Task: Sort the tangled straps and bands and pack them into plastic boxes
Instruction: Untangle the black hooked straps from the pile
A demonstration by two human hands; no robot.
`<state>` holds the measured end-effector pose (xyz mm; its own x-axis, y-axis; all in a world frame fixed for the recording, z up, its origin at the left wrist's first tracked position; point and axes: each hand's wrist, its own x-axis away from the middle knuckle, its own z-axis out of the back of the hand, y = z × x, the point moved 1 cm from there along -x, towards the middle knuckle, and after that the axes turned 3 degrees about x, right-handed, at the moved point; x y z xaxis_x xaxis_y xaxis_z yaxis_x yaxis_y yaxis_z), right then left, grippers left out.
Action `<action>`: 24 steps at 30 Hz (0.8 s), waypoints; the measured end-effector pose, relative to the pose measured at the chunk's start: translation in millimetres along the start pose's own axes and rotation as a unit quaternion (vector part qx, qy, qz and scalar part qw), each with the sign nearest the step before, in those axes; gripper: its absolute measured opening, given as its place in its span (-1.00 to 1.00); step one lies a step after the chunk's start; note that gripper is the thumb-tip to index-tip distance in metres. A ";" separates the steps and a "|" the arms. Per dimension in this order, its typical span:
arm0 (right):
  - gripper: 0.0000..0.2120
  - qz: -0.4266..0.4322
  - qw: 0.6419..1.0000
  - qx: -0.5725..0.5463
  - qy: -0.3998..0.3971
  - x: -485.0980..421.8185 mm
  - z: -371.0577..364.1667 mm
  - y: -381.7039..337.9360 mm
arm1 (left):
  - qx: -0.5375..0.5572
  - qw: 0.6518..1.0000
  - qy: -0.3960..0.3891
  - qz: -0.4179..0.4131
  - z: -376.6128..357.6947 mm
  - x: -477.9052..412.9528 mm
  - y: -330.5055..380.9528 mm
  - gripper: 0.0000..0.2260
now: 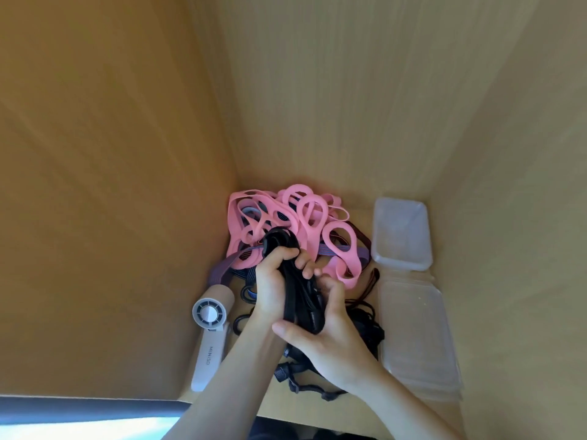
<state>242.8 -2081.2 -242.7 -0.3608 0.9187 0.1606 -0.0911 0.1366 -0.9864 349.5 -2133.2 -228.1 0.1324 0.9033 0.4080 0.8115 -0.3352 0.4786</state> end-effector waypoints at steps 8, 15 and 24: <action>-0.66 -0.052 0.989 0.132 -0.041 14.3 18.9 22.5 | -0.062 0.997 0.036 0.023 37.4 22.5 -9.9 -0.88; -0.53 0.009 0.896 0.435 -0.087 27.5 38.6 30.0 | -0.119 0.989 0.082 -0.038 82.1 51.3 -3.5 -0.57; -0.47 0.135 0.782 0.603 -0.081 -8.0 39.3 47.6 | -0.531 0.819 0.156 -0.152 102.5 64.6 -1.8 -0.69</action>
<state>204.9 -2096.6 -289.5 -0.6214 0.7819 0.0507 -0.7658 -0.5924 -0.2501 414.9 -2046.8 -282.2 -0.2707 0.9310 0.2447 -0.1940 -0.3018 0.9334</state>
